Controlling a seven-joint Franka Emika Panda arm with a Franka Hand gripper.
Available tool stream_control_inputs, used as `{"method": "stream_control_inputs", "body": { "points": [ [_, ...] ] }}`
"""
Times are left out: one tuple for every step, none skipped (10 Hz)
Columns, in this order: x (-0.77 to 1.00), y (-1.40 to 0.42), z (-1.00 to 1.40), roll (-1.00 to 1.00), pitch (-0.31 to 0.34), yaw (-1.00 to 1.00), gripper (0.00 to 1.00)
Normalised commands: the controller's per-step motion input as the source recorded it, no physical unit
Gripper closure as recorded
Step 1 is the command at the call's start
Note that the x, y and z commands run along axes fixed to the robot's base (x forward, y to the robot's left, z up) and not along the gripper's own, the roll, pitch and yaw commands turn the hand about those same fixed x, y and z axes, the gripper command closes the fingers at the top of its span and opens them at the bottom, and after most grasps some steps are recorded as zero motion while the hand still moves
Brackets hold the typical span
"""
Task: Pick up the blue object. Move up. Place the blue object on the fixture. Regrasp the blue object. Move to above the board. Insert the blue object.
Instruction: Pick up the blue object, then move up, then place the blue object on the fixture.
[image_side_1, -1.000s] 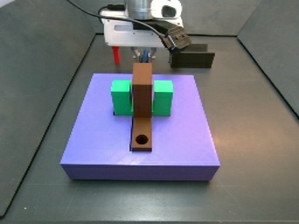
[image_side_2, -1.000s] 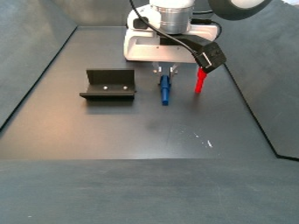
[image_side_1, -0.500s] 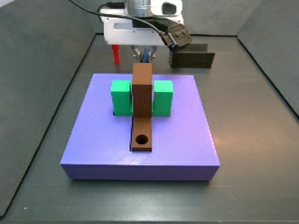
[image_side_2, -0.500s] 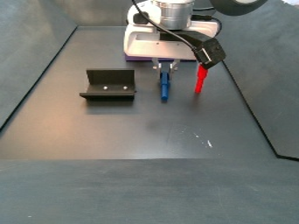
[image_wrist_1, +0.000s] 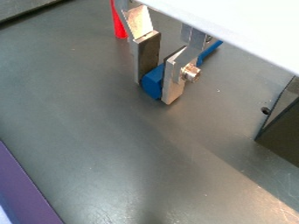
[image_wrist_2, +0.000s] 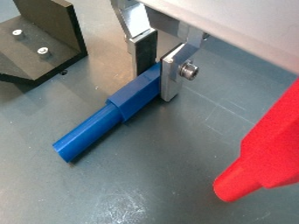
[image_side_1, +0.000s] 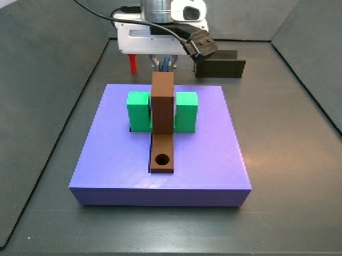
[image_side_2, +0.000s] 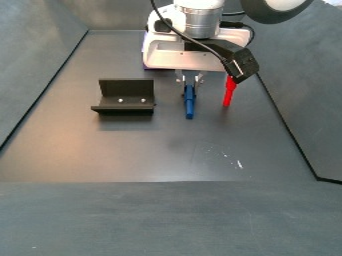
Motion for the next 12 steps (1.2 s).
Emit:
{"method": "stream_control_inputs", "body": {
  "points": [
    [0.0, 0.0, 0.0, 0.0, 0.0, 0.0, 1.0],
    [0.0, 0.0, 0.0, 0.0, 0.0, 0.0, 1.0],
    [0.0, 0.0, 0.0, 0.0, 0.0, 0.0, 1.0],
    [0.0, 0.0, 0.83, 0.0, 0.0, 0.0, 1.0],
    [0.05, 0.01, 0.75, 0.0, 0.014, 0.03, 1.0],
    [0.03, 0.0, 0.46, -0.02, 0.058, 0.03, 1.0],
    [0.04, 0.0, 0.21, -0.03, 0.036, 0.02, 1.0],
    [0.03, 0.0, 0.0, -0.01, 0.026, 0.0, 1.0],
    [0.01, 0.0, 0.0, -0.04, 0.0, 0.0, 1.0],
    [0.31, 0.0, 0.0, -0.3, 0.069, -0.09, 1.0],
    [0.69, 0.0, 0.05, -0.85, 0.043, -0.09, 1.0],
    [0.8, 0.0, 0.1, -1.0, 0.02, -0.09, 1.0]
  ]
}}
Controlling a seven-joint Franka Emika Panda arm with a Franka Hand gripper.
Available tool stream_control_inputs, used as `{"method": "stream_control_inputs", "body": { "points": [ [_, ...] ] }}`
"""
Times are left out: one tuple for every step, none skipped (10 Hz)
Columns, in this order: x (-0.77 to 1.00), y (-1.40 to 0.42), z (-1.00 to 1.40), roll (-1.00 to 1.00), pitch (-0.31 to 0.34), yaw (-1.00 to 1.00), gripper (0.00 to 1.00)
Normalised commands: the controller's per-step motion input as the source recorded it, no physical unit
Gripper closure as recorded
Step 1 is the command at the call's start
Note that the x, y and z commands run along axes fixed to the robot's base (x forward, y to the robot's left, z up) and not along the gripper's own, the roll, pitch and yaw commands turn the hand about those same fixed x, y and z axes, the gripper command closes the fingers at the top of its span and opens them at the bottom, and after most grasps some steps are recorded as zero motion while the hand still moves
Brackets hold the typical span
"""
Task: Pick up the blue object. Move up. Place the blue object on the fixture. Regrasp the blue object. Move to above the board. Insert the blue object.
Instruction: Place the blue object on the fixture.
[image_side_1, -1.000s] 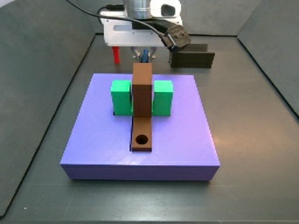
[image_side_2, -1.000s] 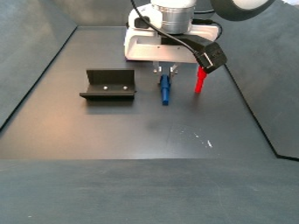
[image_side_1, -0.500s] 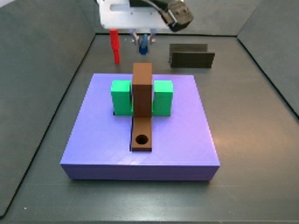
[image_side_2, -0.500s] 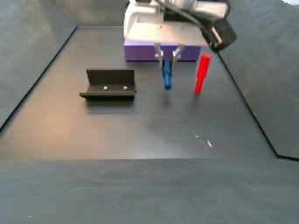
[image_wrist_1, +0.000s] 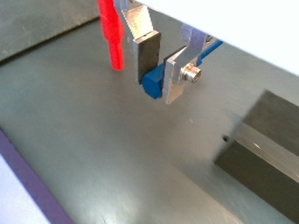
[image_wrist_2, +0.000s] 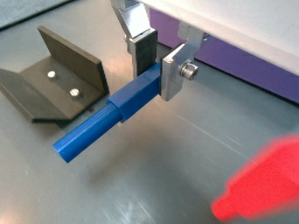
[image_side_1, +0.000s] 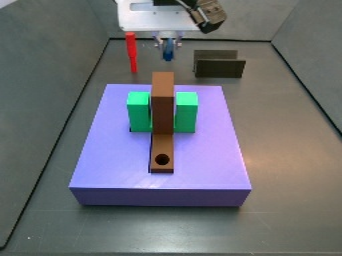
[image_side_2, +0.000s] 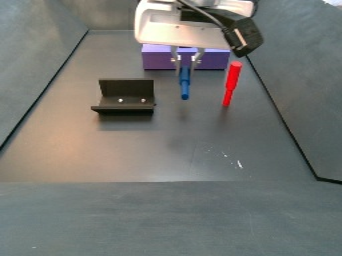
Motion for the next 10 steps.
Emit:
{"method": "stream_control_inputs", "body": {
  "points": [
    [0.88, -0.12, 0.03, -0.83, 0.023, -0.15, 1.0],
    [0.89, -0.11, 0.0, -0.84, 0.057, -0.13, 1.0],
    [0.92, -0.07, 0.0, -0.87, 0.114, -0.1, 1.0],
    [0.88, -0.08, 0.0, -0.9, 0.1, -0.11, 1.0],
    [0.8, -0.05, 0.07, -1.0, 0.089, -0.14, 1.0],
    [0.61, -0.02, 0.25, -1.0, 0.014, -0.26, 1.0],
    [0.51, 0.0, 0.31, -1.0, 0.0, -0.32, 1.0],
    [0.51, 0.0, 0.3, -1.0, 0.0, -0.33, 1.0],
    [0.52, 0.0, 0.27, -1.0, 0.0, -0.31, 1.0],
    [0.53, 0.0, 0.18, -1.0, 0.0, -0.27, 1.0]
  ]
}}
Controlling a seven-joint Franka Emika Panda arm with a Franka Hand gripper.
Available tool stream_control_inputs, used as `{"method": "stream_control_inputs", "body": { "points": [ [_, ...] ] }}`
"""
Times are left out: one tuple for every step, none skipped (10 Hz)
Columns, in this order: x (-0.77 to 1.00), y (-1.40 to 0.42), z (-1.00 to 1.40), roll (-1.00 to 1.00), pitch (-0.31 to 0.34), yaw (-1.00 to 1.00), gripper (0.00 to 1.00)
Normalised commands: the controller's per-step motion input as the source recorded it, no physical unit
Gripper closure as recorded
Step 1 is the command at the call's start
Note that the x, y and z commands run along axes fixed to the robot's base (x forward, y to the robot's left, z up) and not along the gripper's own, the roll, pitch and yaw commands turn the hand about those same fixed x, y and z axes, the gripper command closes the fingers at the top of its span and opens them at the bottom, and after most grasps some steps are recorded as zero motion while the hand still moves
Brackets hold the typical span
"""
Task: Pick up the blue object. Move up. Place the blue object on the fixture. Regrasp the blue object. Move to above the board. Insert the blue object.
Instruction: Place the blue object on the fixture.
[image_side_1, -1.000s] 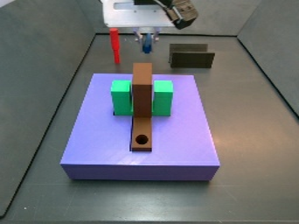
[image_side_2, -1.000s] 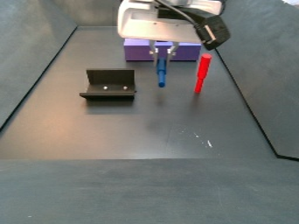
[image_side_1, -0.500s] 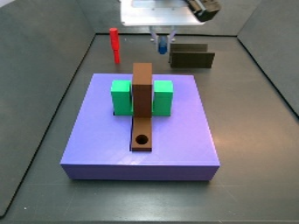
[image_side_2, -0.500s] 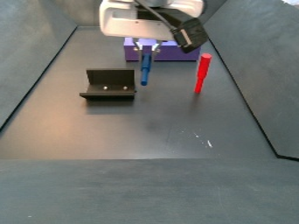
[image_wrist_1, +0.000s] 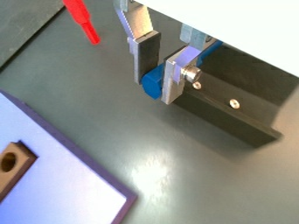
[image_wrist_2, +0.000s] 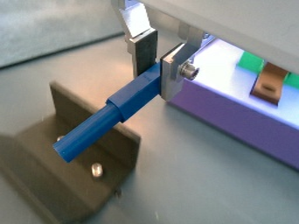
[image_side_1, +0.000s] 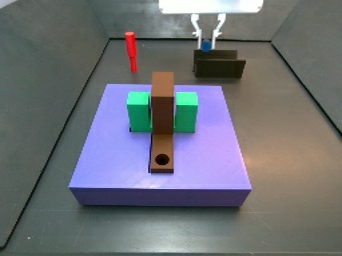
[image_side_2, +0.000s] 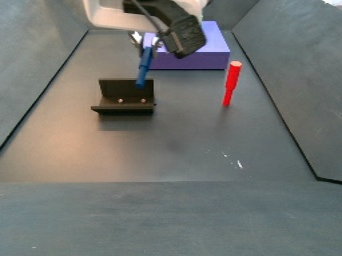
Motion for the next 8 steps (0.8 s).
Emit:
{"method": "stream_control_inputs", "body": {
  "points": [
    [0.55, 0.03, 0.02, -1.0, 0.0, -0.21, 1.0],
    [0.6, 0.06, 0.0, -1.0, 0.0, -0.15, 1.0],
    [0.57, 0.23, 0.0, -1.0, 0.0, 0.0, 1.0],
    [0.43, 0.16, 0.0, -1.0, 0.049, 0.05, 1.0],
    [0.35, 0.12, 0.0, -1.0, 0.046, 0.14, 1.0],
    [0.32, 0.09, -0.01, -1.0, 0.031, 0.21, 1.0],
    [0.37, 0.11, -0.11, -1.0, 0.066, 0.2, 1.0],
    [0.46, 0.17, -0.26, -0.75, 0.077, 0.12, 1.0]
  ]
}}
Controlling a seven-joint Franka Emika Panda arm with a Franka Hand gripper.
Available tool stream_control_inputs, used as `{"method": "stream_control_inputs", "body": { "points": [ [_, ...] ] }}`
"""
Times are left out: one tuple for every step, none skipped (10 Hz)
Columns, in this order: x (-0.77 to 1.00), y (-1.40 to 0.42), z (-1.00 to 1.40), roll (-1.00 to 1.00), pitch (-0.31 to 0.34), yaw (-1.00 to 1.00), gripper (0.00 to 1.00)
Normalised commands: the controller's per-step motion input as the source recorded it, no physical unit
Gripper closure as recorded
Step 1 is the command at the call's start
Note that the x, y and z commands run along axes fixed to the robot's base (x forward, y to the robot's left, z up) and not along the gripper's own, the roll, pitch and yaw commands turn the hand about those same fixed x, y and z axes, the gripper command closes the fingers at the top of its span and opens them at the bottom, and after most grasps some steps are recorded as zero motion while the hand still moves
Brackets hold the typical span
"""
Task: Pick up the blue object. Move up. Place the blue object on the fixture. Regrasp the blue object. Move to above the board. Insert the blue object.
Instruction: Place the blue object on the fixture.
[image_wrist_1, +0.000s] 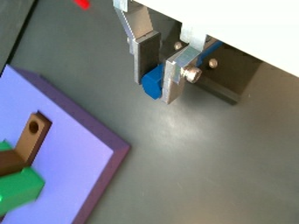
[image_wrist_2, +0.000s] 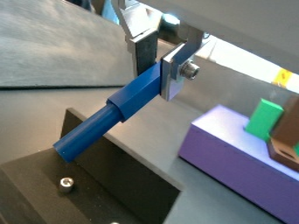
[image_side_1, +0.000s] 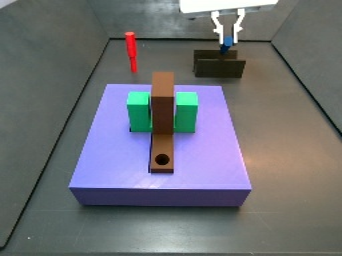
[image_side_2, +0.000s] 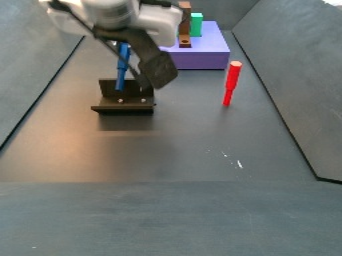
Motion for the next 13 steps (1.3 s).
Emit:
{"method": "stream_control_inputs", "body": {
  "points": [
    [0.31, 0.32, -0.29, -0.73, 0.123, 0.24, 1.0],
    [0.26, 0.31, -0.21, -0.57, 0.0, 0.34, 1.0],
    [0.22, 0.28, -0.2, -0.45, 0.0, 0.29, 1.0],
    [0.16, 0.13, -0.15, -0.25, 0.02, 0.23, 1.0],
    [0.01, 0.0, -0.1, 0.0, 0.0, 0.13, 1.0],
    [-0.07, -0.01, -0.01, 0.1, -0.049, 0.05, 1.0],
    [-0.1, 0.0, 0.0, 0.34, -0.04, 0.09, 1.0],
    [-0.17, 0.0, 0.0, 0.43, 0.0, -0.03, 1.0],
    [-0.19, 0.0, 0.0, 0.34, 0.0, -0.16, 1.0],
    [-0.2, 0.0, 0.0, 0.27, 0.0, -0.14, 1.0],
    [-0.22, 0.0, -0.02, 0.23, 0.0, -0.13, 1.0],
    [-0.11, 0.0, -0.1, 0.08, 0.0, -0.08, 1.0],
    [-0.07, 0.0, -0.1, 0.01, 0.0, -0.04, 1.0]
  ]
}}
